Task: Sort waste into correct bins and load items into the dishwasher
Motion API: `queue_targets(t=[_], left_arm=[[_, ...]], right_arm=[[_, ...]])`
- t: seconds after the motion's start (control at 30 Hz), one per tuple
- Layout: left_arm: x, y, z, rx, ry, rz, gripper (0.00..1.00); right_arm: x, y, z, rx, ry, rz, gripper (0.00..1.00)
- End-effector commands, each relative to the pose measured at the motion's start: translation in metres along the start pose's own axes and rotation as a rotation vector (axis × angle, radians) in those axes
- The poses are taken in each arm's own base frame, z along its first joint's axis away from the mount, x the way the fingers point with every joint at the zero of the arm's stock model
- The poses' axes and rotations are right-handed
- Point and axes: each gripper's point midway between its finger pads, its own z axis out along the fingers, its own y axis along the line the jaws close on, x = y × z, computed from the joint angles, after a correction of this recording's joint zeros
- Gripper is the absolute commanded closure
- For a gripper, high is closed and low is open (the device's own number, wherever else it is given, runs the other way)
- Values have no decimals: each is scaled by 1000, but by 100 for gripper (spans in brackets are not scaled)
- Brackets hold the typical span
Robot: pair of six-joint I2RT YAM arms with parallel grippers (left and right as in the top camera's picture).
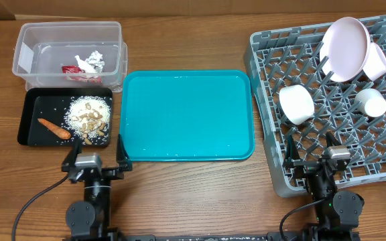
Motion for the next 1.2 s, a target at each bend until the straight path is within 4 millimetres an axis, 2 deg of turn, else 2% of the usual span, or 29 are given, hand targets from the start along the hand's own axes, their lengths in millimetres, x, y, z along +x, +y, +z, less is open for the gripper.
queue_targets(t=[0.0,0.03,0.97,1.17], left_arm=[[26,0,0,5,84,60,0],[32,0,-1,3,111,59,0],[30,0,-1,7,102,59,0],[30,0,-1,7,102,59,0]], right_arm=[[2,2,0,-11,-5,-17,0],[2,2,0,-11,-5,-17,0],[1,2,0,-11,-7,-17,0],[2,19,0,-81,-4,-18,0]])
